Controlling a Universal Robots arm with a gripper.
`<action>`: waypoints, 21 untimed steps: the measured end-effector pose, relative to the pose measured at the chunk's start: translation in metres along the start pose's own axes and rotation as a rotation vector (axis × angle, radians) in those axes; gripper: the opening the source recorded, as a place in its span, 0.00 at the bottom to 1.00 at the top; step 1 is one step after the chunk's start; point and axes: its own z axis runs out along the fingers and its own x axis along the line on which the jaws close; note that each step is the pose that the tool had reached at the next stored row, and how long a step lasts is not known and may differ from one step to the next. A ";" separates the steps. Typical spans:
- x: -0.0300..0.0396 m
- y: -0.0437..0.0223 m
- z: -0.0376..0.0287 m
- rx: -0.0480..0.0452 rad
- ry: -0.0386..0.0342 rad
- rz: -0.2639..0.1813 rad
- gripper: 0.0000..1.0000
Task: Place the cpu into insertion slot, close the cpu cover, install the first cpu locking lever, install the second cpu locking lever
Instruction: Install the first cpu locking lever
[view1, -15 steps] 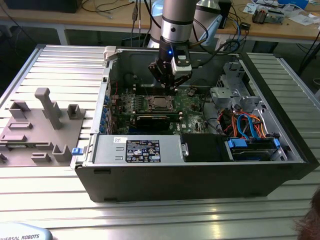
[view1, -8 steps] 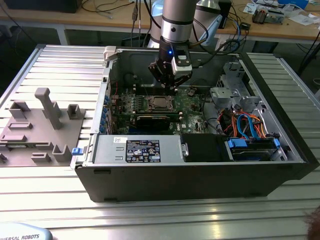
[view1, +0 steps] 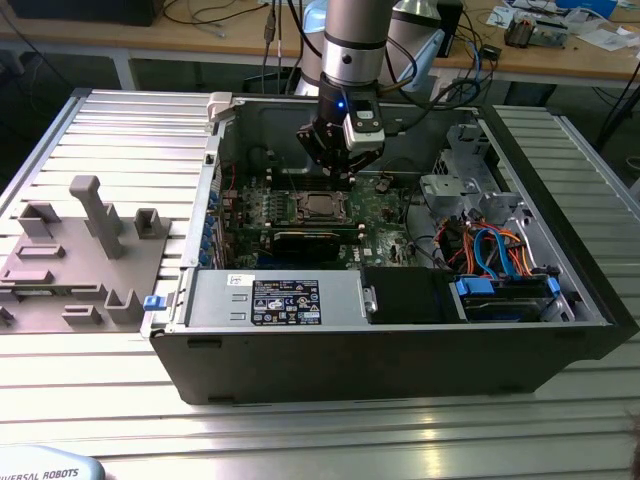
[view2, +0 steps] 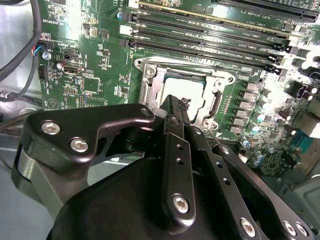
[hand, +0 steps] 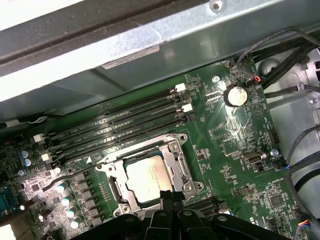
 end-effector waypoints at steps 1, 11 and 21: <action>0.0000 0.0000 0.0000 0.0000 -0.0001 -0.002 0.11; 0.0000 0.0000 0.0000 -0.0001 -0.0012 -0.018 0.11; 0.0000 0.0000 0.0000 -0.0003 -0.0023 -0.034 0.11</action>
